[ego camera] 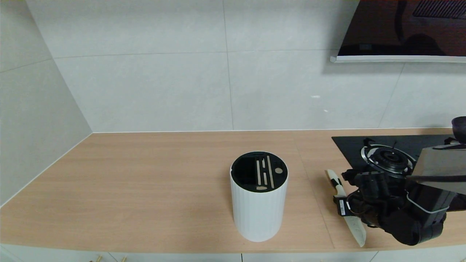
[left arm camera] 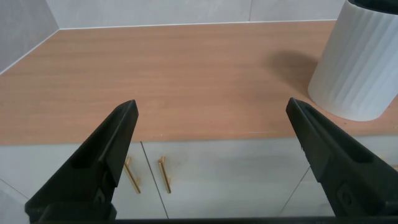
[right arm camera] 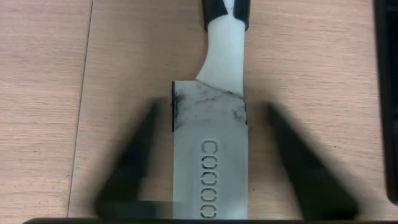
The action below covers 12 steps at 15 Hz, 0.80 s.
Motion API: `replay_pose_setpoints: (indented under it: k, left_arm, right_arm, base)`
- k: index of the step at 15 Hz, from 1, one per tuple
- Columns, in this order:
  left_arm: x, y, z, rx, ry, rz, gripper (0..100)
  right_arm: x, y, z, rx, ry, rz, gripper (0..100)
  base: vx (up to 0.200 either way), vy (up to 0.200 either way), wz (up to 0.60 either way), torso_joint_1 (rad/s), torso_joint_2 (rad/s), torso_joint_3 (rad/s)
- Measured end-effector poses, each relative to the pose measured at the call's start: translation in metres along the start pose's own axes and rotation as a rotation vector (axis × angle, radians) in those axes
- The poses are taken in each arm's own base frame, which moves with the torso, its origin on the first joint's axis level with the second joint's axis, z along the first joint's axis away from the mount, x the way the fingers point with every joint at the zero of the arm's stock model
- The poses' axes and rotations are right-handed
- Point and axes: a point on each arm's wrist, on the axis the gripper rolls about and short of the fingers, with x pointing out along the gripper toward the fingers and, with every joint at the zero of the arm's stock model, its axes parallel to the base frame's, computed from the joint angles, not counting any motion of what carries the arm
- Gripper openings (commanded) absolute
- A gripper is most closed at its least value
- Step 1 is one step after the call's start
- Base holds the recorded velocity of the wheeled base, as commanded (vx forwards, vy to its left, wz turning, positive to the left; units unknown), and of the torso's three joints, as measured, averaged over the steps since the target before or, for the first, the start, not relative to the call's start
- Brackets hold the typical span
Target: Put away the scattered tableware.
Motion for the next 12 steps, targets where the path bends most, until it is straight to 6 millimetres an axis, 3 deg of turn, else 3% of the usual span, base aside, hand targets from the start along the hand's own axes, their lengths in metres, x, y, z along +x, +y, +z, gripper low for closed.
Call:
replay_pose_setpoints:
  k: [8, 12]
  left_arm:
    - [0.0, 0.0, 0.0, 0.0, 0.0, 0.0, 100]
    - [0.0, 0.0, 0.0, 0.0, 0.0, 0.0, 100]
  right_arm:
    - [-0.002, -0.001, 0.001, 0.001, -0.003, -0.009, 0]
    - [-0.031, -0.003, 0.028, 0.018, -0.108, -0.016, 0]
  base:
    - [0.0, 0.0, 0.0, 0.0, 0.0, 0.0]
    - [0.0, 0.0, 0.0, 0.0, 0.0, 0.0]
